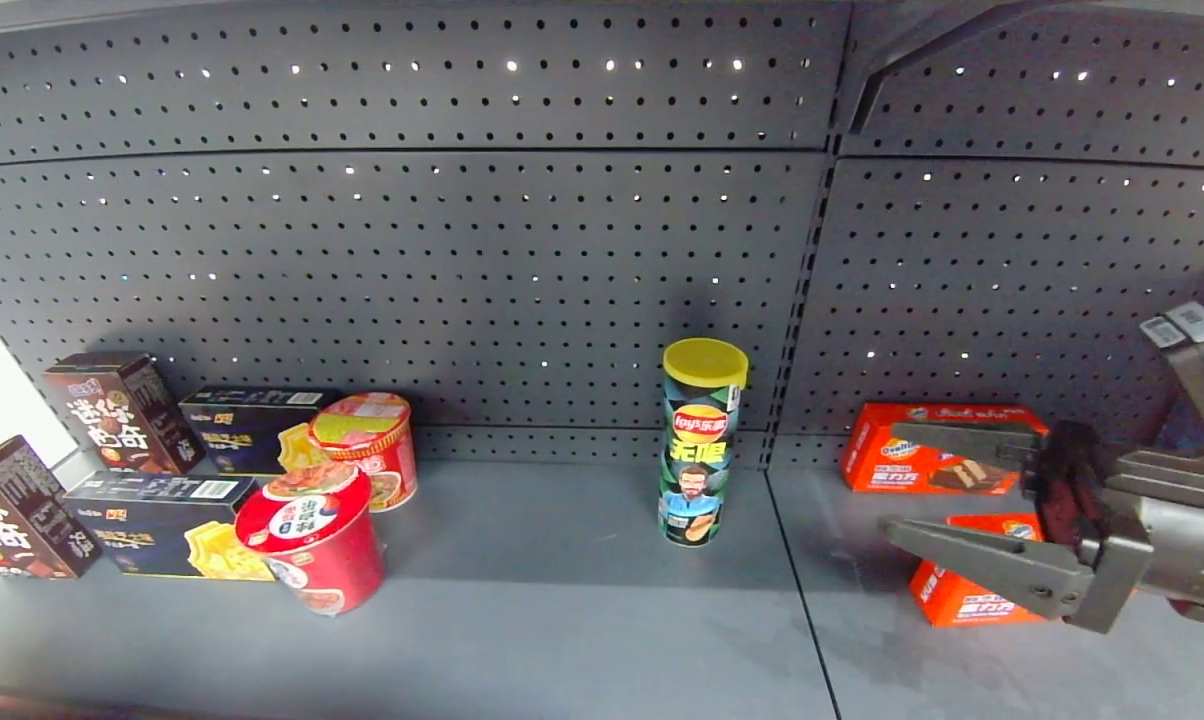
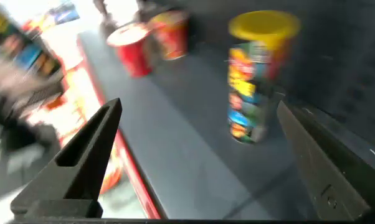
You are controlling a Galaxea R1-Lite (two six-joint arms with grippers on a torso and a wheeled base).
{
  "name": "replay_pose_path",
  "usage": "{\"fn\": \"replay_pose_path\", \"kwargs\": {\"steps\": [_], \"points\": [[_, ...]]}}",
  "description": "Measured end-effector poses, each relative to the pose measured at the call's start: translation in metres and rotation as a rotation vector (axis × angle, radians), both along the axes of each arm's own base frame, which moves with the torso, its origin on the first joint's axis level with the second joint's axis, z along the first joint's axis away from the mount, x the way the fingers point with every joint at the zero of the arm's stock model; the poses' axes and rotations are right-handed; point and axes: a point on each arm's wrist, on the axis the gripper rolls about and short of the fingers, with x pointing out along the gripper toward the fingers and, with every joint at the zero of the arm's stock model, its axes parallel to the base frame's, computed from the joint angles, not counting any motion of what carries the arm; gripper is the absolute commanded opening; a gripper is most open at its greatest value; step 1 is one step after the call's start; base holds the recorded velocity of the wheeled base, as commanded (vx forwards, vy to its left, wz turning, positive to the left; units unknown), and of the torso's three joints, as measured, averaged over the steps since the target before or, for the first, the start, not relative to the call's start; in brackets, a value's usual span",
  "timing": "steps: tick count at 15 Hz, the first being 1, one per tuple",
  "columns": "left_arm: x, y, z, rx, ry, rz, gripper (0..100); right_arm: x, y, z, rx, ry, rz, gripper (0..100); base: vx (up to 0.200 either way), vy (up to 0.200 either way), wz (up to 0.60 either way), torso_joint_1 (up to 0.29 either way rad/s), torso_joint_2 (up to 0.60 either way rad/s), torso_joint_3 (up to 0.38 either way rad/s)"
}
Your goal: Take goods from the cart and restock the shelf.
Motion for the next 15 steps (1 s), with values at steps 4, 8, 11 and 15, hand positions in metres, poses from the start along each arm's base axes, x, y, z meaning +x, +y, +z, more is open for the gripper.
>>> {"fn": "replay_pose_path", "kwargs": {"steps": [4,8,11,15], "points": [[0.000,0.000,0.000,0.000,0.000,-0.001,0,0.059,0.003,0.000,-0.047,-0.099,0.102,100,0.000,0.000,0.00,0.000,0.00,0.000],[0.000,0.000,0.000,0.001,0.003,-0.003,0,0.104,0.022,0.000,-0.051,-0.086,0.162,100,0.000,0.000,0.00,0.000,0.00,0.000],[0.000,0.000,0.000,0.000,-0.001,-0.003,0,0.119,0.039,-0.014,-0.066,-0.035,0.199,100,0.000,0.000,0.00,0.000,0.00,0.000],[0.000,0.000,0.000,0.000,0.000,-0.019,0,0.131,0.047,-0.032,-0.083,0.006,0.209,100,0.000,0.000,0.00,0.000,0.00,0.000]]}}
